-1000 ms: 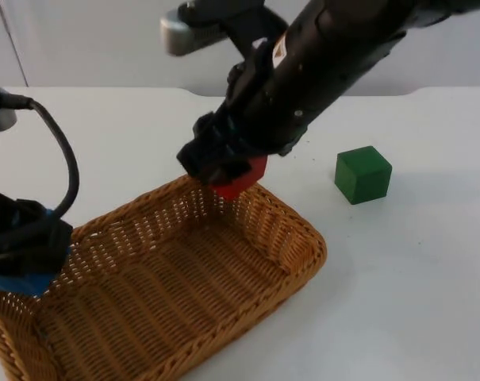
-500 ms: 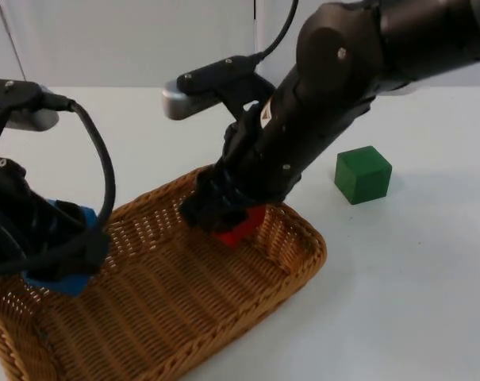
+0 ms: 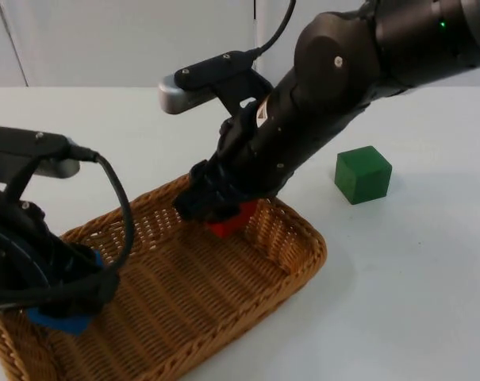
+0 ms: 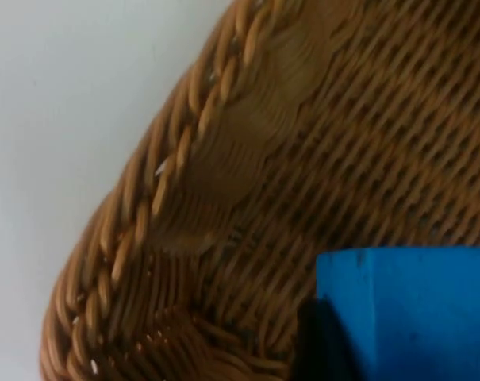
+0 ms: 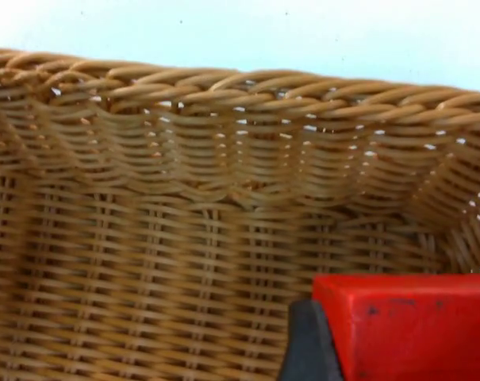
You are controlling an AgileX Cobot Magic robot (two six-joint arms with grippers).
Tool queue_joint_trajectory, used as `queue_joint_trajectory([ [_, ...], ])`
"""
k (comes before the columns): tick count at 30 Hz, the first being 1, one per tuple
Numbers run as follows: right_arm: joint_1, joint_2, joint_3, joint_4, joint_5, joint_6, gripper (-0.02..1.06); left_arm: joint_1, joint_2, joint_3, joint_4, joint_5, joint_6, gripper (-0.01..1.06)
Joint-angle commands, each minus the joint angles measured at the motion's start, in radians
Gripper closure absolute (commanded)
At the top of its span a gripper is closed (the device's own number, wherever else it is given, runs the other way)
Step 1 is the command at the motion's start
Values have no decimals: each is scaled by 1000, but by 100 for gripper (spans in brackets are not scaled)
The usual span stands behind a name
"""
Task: Pick up one cube with each hand and place exactly two cubes into the same basket, leaving the remaining cube outside.
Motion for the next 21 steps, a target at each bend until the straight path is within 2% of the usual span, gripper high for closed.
queue_joint_trajectory([
  [1, 5, -1, -6, 3, -23, -10, 105, -6, 18, 3, 2, -21, 5, 105],
  [18, 5, 77, -6, 3, -28, -14, 105, -6, 92, 3, 2, -26, 42, 105],
  [20, 5, 78, -6, 4, -17, -14, 101, -6, 94, 3, 2, -24, 42, 102],
  [21, 5, 78, -6, 4, -8, -14, 95, -6, 94, 3, 0, -24, 42, 94],
])
